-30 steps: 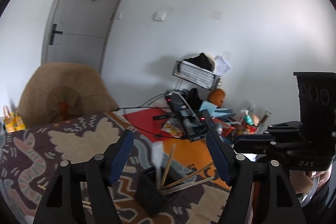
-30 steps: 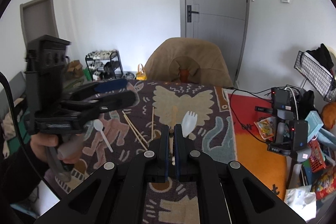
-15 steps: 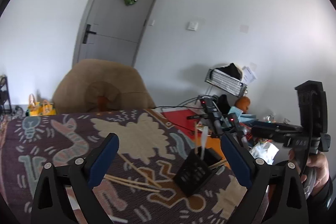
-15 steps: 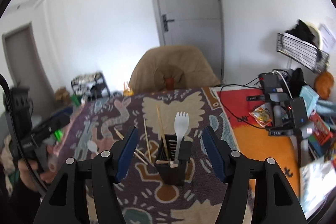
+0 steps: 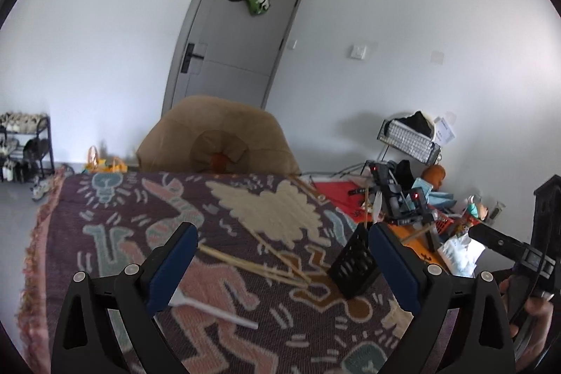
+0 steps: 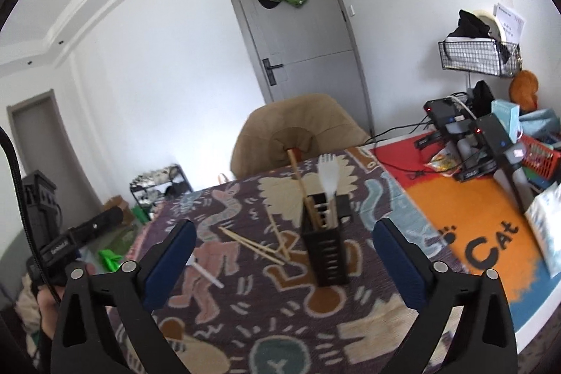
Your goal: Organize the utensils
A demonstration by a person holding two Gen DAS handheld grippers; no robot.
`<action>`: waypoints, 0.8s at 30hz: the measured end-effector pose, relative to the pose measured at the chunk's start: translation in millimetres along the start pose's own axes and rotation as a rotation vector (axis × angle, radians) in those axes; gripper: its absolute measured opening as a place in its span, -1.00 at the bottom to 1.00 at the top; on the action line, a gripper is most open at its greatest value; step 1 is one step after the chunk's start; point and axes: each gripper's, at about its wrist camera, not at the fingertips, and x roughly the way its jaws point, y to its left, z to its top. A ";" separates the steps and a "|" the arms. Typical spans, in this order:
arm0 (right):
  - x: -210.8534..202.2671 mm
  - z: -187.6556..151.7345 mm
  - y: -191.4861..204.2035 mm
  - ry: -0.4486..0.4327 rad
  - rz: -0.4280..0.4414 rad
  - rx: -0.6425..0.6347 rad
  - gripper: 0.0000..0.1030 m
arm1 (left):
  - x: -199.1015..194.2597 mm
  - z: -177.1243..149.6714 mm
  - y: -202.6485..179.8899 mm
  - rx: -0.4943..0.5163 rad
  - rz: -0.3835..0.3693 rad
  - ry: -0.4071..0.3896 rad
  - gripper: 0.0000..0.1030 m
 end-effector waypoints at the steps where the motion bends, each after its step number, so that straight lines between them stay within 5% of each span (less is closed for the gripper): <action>1: -1.6 -2.9 1.0 -0.004 0.002 0.005 0.98 | -3.3 -3.0 3.0 -0.018 0.000 0.008 0.91; 5: -3.7 -17.3 4.7 0.002 0.011 0.006 0.99 | -18.5 -16.6 11.7 -0.087 0.022 0.015 0.99; 24: 18.6 -69.4 10.8 0.101 0.066 -0.096 0.99 | -49.3 -47.6 41.5 -0.080 0.184 0.103 0.89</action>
